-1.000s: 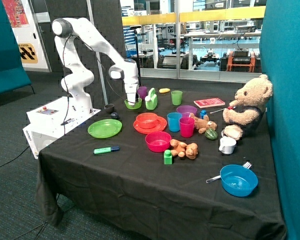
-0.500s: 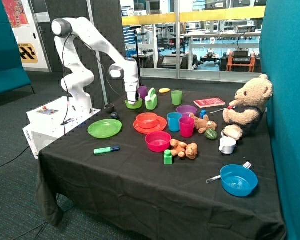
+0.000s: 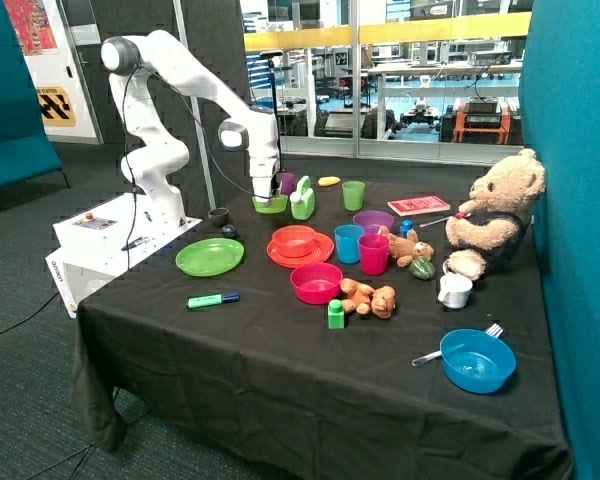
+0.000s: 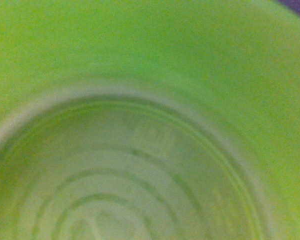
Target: Place the bowls on the appropriate plate
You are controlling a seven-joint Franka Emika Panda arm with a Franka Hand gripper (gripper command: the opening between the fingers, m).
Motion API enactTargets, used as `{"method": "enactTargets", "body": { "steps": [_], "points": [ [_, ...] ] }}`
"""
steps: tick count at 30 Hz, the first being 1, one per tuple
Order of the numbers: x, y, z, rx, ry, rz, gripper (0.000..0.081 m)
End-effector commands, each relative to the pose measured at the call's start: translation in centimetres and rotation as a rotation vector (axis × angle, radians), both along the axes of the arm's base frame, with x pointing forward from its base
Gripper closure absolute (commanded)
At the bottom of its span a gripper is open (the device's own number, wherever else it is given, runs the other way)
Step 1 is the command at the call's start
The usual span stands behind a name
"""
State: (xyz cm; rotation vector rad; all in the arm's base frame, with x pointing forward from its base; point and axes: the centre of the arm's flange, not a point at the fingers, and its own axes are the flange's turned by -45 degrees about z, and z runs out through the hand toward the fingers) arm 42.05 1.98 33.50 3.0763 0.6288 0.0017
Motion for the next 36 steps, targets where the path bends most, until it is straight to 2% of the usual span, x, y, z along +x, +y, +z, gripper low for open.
{"method": "enactTargets", "body": {
  "steps": [1, 3, 16, 26, 36],
  "points": [
    [0.5, -2.4, 1.5, 0.0015, 0.0013, -0.061, 0.0808],
    [0.4, -4.0, 1.6, 0.0015, 0.0013, -0.117, 0.0808],
    [0.4, -9.8, 2.2, 0.0016, 0.0012, -0.242, 0.0808],
    [0.9, -12.8, 2.1, 0.0017, 0.0012, -0.297, 0.0808],
    [1.6, -14.9, 0.7, 0.0017, 0.0011, -0.338, 0.0808]
  ]
}}
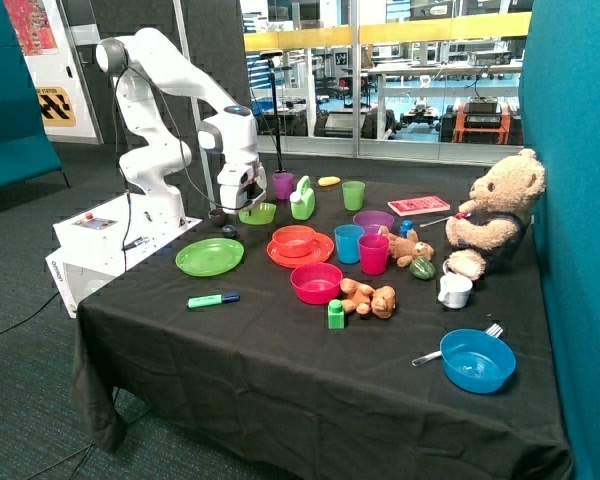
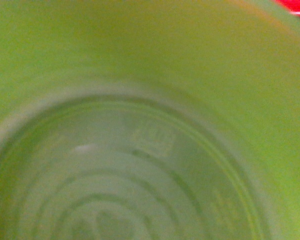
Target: Place the bowls on the appropriate plate
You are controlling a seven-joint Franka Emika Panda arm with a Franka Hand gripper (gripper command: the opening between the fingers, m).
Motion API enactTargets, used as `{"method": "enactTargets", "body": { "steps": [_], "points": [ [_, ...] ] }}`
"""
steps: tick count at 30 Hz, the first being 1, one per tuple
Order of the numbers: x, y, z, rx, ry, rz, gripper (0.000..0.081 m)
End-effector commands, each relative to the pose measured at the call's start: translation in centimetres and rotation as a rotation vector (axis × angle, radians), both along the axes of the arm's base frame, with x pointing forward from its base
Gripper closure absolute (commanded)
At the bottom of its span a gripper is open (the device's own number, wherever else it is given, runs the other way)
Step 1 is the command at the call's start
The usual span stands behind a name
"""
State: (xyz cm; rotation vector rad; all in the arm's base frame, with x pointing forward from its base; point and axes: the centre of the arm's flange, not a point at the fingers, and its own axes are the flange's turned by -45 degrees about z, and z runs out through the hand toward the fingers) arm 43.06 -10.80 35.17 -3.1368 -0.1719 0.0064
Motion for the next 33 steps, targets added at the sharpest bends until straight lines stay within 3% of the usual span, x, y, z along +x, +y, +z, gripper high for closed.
{"method": "enactTargets", "body": {
  "steps": [1, 16, 33],
  "points": [
    [0.7, -2.3, -1.1, 0.0, -0.0041, -0.05, 0.0808],
    [0.0, -6.6, -1.3, -0.0001, -0.0041, -0.136, 0.0808],
    [-0.8, -9.1, -2.5, -0.0002, -0.0041, -0.174, 0.0808]
  ]
}}
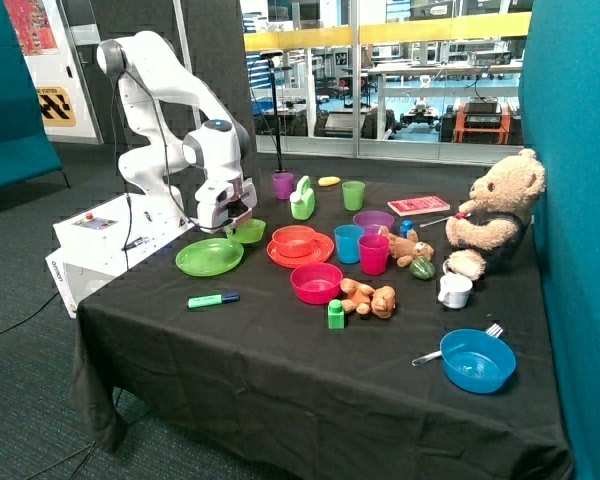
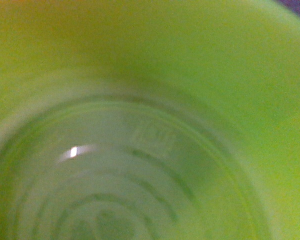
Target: Place the bowls on the appropriate plate
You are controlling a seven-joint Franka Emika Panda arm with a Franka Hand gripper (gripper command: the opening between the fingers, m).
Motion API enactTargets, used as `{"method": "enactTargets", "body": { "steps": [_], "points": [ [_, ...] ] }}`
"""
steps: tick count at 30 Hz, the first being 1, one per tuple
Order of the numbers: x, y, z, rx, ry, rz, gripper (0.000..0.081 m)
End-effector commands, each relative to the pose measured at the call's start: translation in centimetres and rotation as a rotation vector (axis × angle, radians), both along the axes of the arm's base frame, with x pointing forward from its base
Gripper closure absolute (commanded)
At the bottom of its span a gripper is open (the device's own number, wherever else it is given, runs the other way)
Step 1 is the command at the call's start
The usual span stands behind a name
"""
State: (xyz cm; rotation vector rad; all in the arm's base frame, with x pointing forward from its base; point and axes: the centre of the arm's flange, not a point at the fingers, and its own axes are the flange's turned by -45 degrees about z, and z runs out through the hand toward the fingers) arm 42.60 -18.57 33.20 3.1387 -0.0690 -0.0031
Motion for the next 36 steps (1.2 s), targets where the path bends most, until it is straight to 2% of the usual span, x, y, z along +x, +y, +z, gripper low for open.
{"method": "enactTargets", "body": {
  "steps": [1, 9, 18, 29, 36],
  "points": [
    [-0.4, -1.6, -0.6, 0.0021, -0.0021, -0.029, 0.0808],
    [-1.5, -3.0, -1.3, 0.002, -0.0021, -0.049, 0.0808],
    [-1.7, -3.0, -0.9, 0.002, -0.0021, -0.044, 0.0808],
    [-0.2, -1.6, 2.4, 0.0021, -0.002, -0.013, 0.0808],
    [-0.1, -1.8, 3.0, 0.0021, -0.002, -0.013, 0.0808]
  ]
}}
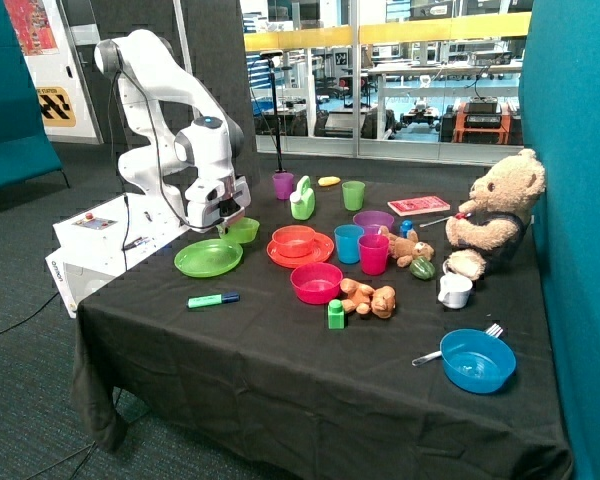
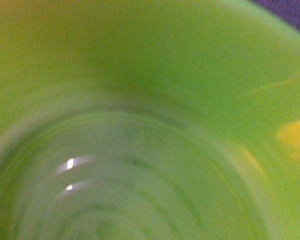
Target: Place the bowls on the appropriate plate
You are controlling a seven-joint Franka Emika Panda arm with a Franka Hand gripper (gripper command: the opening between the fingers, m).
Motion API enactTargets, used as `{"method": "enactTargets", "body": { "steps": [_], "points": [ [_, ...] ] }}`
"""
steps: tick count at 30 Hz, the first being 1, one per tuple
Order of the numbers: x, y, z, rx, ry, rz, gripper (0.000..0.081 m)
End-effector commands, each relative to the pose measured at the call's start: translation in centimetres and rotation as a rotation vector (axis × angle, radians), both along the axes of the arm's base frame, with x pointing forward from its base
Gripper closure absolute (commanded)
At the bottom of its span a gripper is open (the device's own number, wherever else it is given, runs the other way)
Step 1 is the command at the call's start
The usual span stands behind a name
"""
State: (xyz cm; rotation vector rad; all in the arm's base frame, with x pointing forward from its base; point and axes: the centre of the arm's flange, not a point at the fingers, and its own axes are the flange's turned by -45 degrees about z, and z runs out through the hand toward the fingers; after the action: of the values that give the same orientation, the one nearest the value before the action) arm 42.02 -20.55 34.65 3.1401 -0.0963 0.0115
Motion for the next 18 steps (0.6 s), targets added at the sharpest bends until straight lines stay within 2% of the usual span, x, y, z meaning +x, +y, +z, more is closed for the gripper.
{"method": "enactTargets", "body": {
  "steps": [1, 11, 18],
  "points": [
    [0.4, 0.1, 1.5, 0.0002, 0.0073, 0.002, 0.0808],
    [-2.0, -2.2, 0.9, 0.0004, 0.0073, -0.041, 0.0808],
    [-2.9, -3.1, 0.7, 0.0004, 0.0073, -0.048, 0.0808]
  ]
}}
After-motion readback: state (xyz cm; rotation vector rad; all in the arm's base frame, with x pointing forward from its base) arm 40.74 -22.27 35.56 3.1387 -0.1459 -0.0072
